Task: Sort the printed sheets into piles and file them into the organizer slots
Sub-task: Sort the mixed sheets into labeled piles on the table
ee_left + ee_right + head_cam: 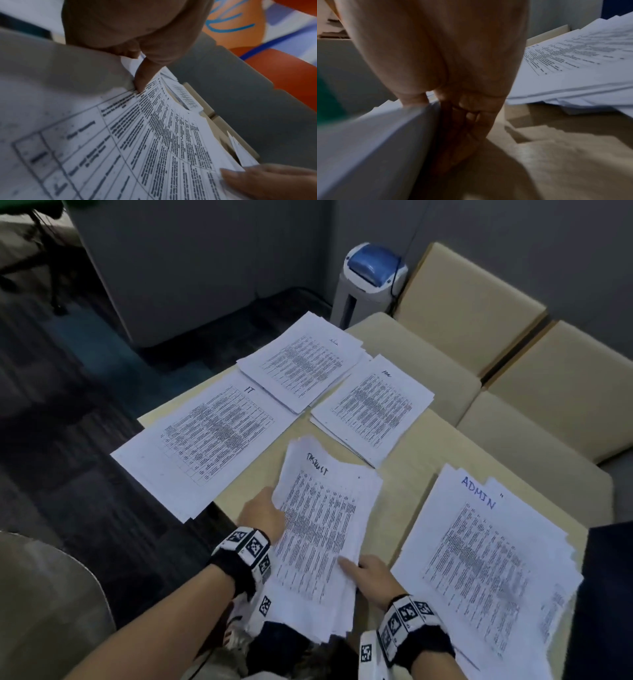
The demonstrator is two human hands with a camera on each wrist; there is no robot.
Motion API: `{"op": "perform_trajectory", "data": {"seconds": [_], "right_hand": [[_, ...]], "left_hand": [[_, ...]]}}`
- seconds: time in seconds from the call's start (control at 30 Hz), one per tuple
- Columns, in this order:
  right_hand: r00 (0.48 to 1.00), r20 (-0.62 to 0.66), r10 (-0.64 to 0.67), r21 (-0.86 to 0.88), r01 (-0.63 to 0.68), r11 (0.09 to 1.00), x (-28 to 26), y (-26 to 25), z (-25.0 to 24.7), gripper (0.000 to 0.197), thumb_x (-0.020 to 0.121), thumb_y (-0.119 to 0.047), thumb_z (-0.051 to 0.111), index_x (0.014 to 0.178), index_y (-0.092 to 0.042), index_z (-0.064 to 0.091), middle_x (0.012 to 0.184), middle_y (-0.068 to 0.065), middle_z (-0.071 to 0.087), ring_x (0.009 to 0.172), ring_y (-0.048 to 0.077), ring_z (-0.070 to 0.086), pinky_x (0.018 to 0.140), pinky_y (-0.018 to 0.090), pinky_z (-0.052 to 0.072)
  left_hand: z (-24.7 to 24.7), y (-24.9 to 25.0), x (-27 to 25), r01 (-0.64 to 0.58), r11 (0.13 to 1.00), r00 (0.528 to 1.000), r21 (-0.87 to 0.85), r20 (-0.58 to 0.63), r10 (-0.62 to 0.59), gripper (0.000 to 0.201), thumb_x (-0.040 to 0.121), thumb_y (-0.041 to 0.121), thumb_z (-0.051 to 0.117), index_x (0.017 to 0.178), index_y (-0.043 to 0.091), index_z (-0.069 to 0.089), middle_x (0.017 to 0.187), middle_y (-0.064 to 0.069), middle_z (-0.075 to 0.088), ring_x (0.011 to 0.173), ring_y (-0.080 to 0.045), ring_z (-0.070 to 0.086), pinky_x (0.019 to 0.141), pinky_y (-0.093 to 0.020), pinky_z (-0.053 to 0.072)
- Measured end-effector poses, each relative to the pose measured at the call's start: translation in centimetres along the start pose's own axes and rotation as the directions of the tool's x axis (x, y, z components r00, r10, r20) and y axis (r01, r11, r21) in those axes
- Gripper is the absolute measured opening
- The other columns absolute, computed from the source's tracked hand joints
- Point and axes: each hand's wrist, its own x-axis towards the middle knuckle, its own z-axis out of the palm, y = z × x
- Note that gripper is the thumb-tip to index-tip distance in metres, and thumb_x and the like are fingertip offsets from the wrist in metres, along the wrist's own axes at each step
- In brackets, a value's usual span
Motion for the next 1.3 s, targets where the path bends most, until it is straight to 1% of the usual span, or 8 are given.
{"op": "perform_trajectory", "data": {"seconds": [0.2,0.37,0.6,0.77,0.97,1.1,1.2,1.3], "right_hand": [[0.957,-0.274,0.091,0.331,0.005,0.944,-2.8,1.7,-2.0,0.028,0.095,-0.034,0.062,0.082,-0.010,0.069,0.073,0.007,0.072,0.063,0.017,0.065,0.055,0.030,0.052],[0.840,-0.516,0.166,0.339,0.022,0.940,-5.0,5.9,-5.2,0.015,0.095,-0.022,0.061,0.085,-0.014,0.069,0.078,0.003,0.074,0.071,0.020,0.070,0.071,0.041,0.060],[0.723,-0.610,0.325,0.370,-0.103,0.923,-7.8,12.5,-8.1,0.011,0.092,-0.020,0.063,0.082,-0.018,0.068,0.083,0.003,0.073,0.081,0.024,0.069,0.085,0.043,0.055],[0.659,-0.624,0.420,0.398,-0.194,0.897,-8.8,15.4,-10.7,0.006,0.090,-0.019,0.063,0.088,-0.017,0.068,0.096,0.006,0.071,0.090,0.026,0.061,0.079,0.031,0.044],[0.663,-0.590,0.461,0.457,-0.197,0.867,-7.4,19.1,-14.7,0.030,0.088,-0.028,0.070,0.110,-0.011,0.060,0.107,0.007,0.063,0.101,0.026,0.057,0.089,0.032,0.042],[0.705,-0.494,0.509,0.630,-0.113,0.768,-6.2,20.8,-17.1,0.047,0.083,-0.027,0.077,0.120,-0.009,0.054,0.112,0.007,0.060,0.106,0.025,0.059,0.100,0.041,0.047],[0.771,-0.382,0.509,0.766,-0.044,0.642,-5.4,21.0,-18.7,0.055,0.083,-0.026,0.078,0.127,-0.005,0.051,0.118,0.013,0.064,0.106,0.028,0.064,0.091,0.040,0.054],[0.779,-0.417,0.468,0.651,-0.103,0.752,-5.0,20.6,-20.0,0.061,0.088,-0.031,0.073,0.138,-0.006,0.047,0.136,0.010,0.054,0.126,0.031,0.052,0.105,0.039,0.042]], "left_hand": [[-4.4,2.3,4.4,-0.264,0.861,0.948,0.434,-0.048,0.315,0.019,0.091,0.007,0.049,0.108,0.015,0.049,0.076,-0.001,0.057,0.065,-0.022,0.056,0.056,-0.032,0.044],[-4.1,3.1,6.8,-0.248,0.791,0.949,0.560,-0.024,0.314,0.030,0.090,0.006,0.054,0.117,0.006,0.042,0.098,-0.012,0.059,0.079,-0.027,0.059,0.065,-0.036,0.050],[-2.0,5.2,6.3,-0.155,0.687,0.929,0.710,-0.132,0.346,0.051,0.083,0.015,0.063,0.125,0.000,0.038,0.127,-0.019,0.044,0.114,-0.031,0.048,0.093,-0.040,0.046],[3.3,11.8,2.4,-0.488,0.663,0.823,0.568,0.045,0.567,0.046,0.088,0.021,0.058,0.128,0.003,0.044,0.127,-0.016,0.047,0.114,-0.032,0.048,0.093,-0.043,0.041],[14.0,17.9,-3.4,-0.626,0.764,0.750,0.154,0.385,0.537,0.041,0.092,0.026,0.059,0.126,0.004,0.052,0.125,-0.013,0.061,0.114,-0.029,0.057,0.094,-0.034,0.045],[18.6,20.1,-5.0,-0.579,0.776,0.795,0.251,0.384,0.470,0.040,0.096,0.030,0.054,0.121,-0.001,0.049,0.125,-0.017,0.056,0.115,-0.032,0.054,0.091,-0.034,0.043],[20.4,20.7,-5.5,-0.508,0.820,0.848,0.263,0.323,0.421,0.033,0.096,0.026,0.053,0.115,-0.001,0.052,0.120,-0.017,0.058,0.111,-0.031,0.055,0.087,-0.032,0.043],[21.1,20.7,-5.7,-0.437,0.875,0.882,0.207,0.288,0.373,0.033,0.094,0.027,0.055,0.118,0.004,0.055,0.117,-0.013,0.062,0.108,-0.029,0.057,0.087,-0.032,0.044]]}}
